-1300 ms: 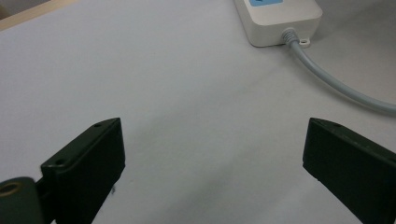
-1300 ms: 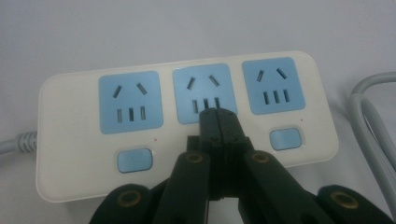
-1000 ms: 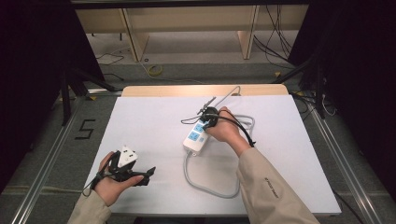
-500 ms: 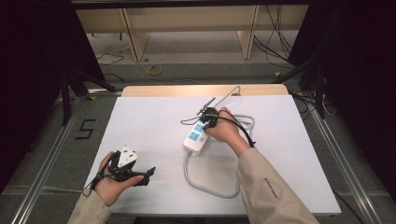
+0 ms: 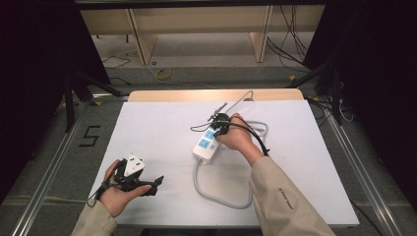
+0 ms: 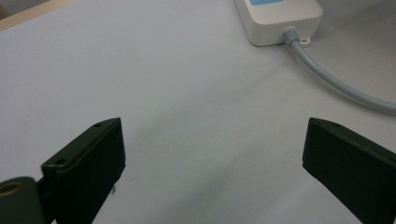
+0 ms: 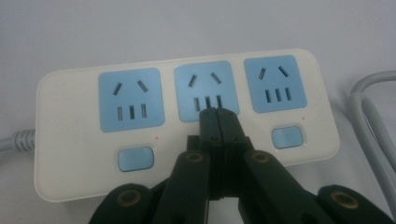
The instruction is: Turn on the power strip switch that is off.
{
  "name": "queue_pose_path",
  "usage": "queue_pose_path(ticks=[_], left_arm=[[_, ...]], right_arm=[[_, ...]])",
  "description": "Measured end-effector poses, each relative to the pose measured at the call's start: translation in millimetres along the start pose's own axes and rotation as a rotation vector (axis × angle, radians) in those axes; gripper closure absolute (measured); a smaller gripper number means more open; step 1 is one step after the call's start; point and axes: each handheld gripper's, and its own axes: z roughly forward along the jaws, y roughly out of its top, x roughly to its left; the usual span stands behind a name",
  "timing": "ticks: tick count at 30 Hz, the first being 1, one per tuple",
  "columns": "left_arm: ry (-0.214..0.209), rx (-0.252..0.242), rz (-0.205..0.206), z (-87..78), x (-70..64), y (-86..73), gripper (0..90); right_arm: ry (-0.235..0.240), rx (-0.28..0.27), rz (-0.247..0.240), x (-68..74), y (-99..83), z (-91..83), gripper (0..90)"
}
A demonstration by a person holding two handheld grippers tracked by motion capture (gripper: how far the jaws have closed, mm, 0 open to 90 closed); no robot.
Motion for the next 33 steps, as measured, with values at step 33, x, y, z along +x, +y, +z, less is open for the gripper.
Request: queue_pose_path(ticks=[33], left_arm=[[0.000, 0.000, -0.003, 0.4, -0.5, 0.1, 5.6]], right_arm=[[-0.014, -0.023, -0.006, 1.8, -1.3, -1.6, 90.0]])
